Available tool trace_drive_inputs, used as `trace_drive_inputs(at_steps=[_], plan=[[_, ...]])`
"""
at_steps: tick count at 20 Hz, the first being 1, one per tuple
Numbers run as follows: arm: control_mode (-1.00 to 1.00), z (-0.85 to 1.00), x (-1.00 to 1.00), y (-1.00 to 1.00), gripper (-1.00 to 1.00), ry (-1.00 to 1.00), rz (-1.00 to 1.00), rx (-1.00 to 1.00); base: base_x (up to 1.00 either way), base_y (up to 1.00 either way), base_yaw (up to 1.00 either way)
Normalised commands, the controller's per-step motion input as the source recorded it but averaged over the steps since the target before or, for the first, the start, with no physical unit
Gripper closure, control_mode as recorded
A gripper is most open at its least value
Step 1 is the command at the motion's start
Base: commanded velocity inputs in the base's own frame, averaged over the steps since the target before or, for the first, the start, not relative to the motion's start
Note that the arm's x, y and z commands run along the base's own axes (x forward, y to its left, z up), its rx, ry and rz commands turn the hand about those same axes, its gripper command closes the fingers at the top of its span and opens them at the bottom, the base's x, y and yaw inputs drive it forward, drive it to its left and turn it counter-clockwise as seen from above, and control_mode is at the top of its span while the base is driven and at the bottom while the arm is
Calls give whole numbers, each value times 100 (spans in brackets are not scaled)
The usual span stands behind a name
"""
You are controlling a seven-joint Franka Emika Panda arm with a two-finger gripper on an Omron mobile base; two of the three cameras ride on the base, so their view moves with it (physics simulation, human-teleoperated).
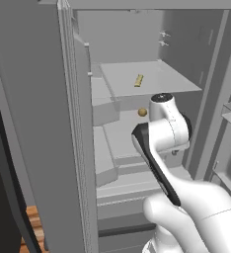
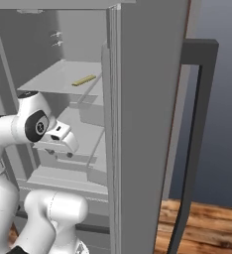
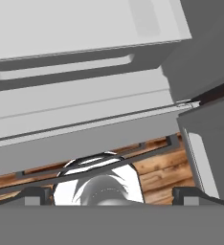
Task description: Retrieve the butter from the fridge and place it on a plate on the dining table. Then retrieve the butter knife by the fridge and place it near the plate.
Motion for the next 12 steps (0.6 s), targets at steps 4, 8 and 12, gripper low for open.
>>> trace_drive_inputs(at_steps=[4,8,12], plan=[[-100,0,0,-1,-100,-9,0,1,0,0,0],[-100,28,4,0,-100,-27,0,5,0,0,0],[-100,66,13,-1,-100,-37,1,8,0,0,0]])
